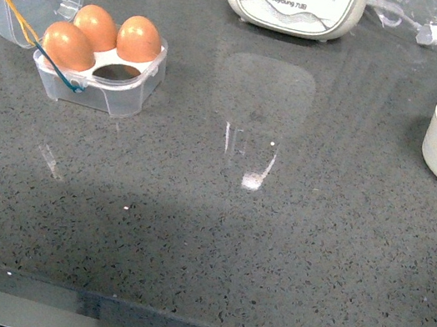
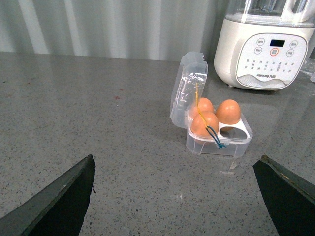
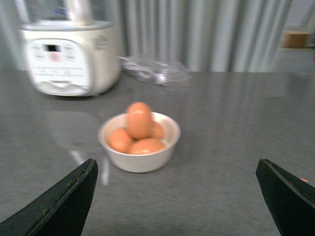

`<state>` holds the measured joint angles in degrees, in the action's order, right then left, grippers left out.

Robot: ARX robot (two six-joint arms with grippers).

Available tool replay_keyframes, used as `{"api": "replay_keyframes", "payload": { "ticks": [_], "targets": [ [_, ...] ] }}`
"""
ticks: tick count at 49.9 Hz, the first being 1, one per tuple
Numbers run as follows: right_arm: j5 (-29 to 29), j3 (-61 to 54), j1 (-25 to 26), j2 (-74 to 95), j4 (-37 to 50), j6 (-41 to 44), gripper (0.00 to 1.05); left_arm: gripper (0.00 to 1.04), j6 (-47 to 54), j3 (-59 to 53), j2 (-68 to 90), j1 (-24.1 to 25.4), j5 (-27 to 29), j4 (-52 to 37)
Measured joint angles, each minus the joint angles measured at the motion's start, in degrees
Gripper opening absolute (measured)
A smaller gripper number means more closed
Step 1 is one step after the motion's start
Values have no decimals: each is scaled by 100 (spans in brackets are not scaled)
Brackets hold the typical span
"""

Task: Put egg into box

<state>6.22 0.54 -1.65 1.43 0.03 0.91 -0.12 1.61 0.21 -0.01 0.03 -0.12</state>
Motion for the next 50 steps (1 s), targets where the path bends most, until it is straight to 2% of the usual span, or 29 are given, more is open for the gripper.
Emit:
{"api": "replay_keyframes", "payload": {
  "ticks": [2,4,7,10,12,19,24,28,38,50],
  "targets": [
    [590,48,-190,195,59,55,97,98,0,0,0,0,0,0],
    [1438,129,-393,586,299,129,97,98,0,0,0,0,13,0],
    [1987,236,-444,1071,728,221,97,98,0,0,0,0,-4,0],
    [2076,409,-358,1624,1283,321,97,98,0,0,2,0,-2,0],
    [1875,605,-205,2109,1794,369,97,98,0,0,0,0,0,0],
    [1145,1279,293,3425,2796,352,97,98,0,0,0,0,0,0],
    [603,1891,603,4518,2964,177,97,98,0,0,0,0,0,0],
    [68,2520,715,5484,2909,44,97,98,0,0,0,0,0,0],
    [-627,3742,629,7058,2312,22,97,98,0,0,0,0,0,0],
    [-1508,4046,529,7639,1755,177,97,98,0,0,0,0,0,0]
  ]
}}
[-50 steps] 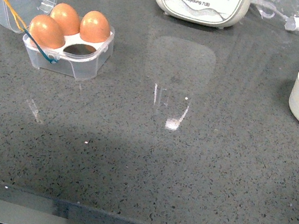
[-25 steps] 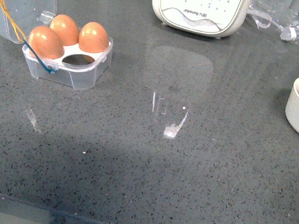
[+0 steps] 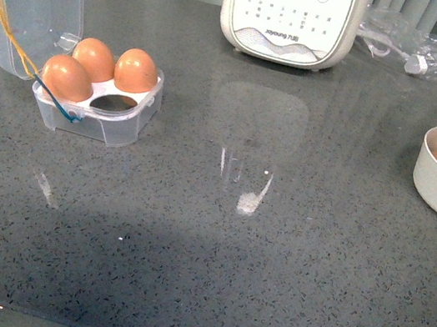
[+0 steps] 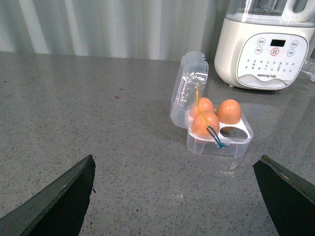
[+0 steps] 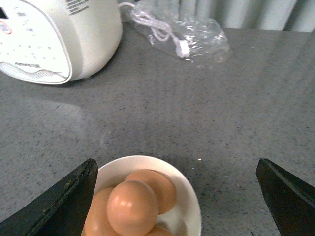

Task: Put egg into box

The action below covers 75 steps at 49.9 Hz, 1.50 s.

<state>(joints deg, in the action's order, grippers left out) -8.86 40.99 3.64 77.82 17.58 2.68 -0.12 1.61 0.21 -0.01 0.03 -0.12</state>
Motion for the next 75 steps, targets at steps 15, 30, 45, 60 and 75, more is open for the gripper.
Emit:
{"api": "replay_keyframes", "payload": {
  "ticks": [15,30,45,60,75],
  "targets": [
    [-656,-2,9,518,398,203,97,98,0,0,0,0,0,0],
    [-935,-37,120,1130,765,15,97,98,0,0,0,0,0,0],
    [-922,-131,136,1322,717,-138,97,98,0,0,0,0,0,0],
    [-861,-223,92,1200,616,-90,90,98,0,0,0,0,0,0],
    [-798,-229,87,1150,544,-48,47,98,0,0,0,0,0,0]
  ]
}}
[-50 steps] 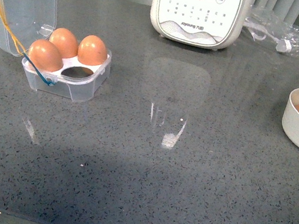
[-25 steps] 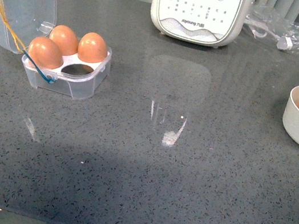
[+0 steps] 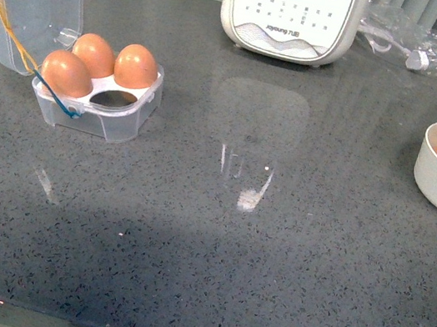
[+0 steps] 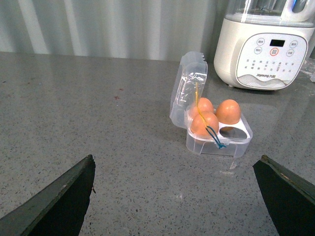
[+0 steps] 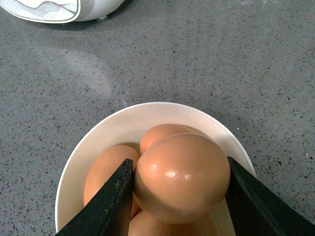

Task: Put egg into box

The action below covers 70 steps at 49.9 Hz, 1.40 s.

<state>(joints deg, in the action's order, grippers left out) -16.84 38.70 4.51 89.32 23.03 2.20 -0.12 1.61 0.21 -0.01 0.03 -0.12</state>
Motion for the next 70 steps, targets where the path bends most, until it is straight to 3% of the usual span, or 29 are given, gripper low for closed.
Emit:
{"api": "replay_keyframes", "payload": {
  "ticks": [14,29,52,66,70],
  "targets": [
    [46,0,-195,-348,-129,-9,46,98,0,0,0,0,0,0],
    [13,584,-986,-855,-79,-164,46,98,0,0,0,0,0,0],
    [-1165,2433,-2704,1012,101,-389,46,98,0,0,0,0,0,0],
    [-2041,2559,-3193,1370,-216,-15,46,98,0,0,0,0,0,0],
    [-2050,2588,-3248,1423,-385,245,46,98,0,0,0,0,0,0]
  ]
}}
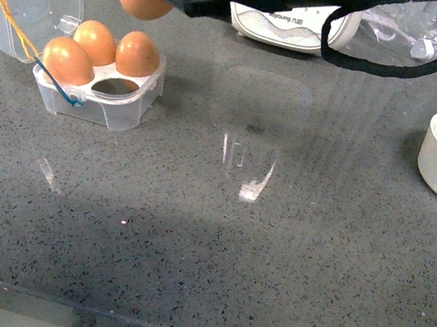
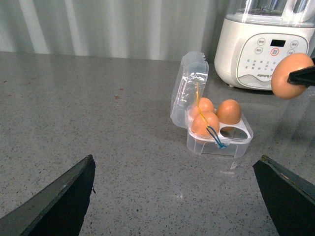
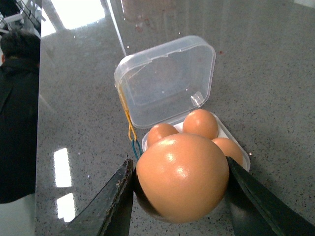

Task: Put egg into box

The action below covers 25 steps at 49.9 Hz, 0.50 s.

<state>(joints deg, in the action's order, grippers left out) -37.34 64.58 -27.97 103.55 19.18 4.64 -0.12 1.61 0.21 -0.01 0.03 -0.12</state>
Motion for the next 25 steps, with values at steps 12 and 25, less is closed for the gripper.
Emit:
{"api": "replay_keyframes", "payload": {
  "ticks": [12,25],
  "targets": [
    [260,509,-166,568,-372,446,45,98,0,0,0,0,0,0],
    [396,1106,-339,994,-715,603,45,98,0,0,0,0,0,0]
  ]
}}
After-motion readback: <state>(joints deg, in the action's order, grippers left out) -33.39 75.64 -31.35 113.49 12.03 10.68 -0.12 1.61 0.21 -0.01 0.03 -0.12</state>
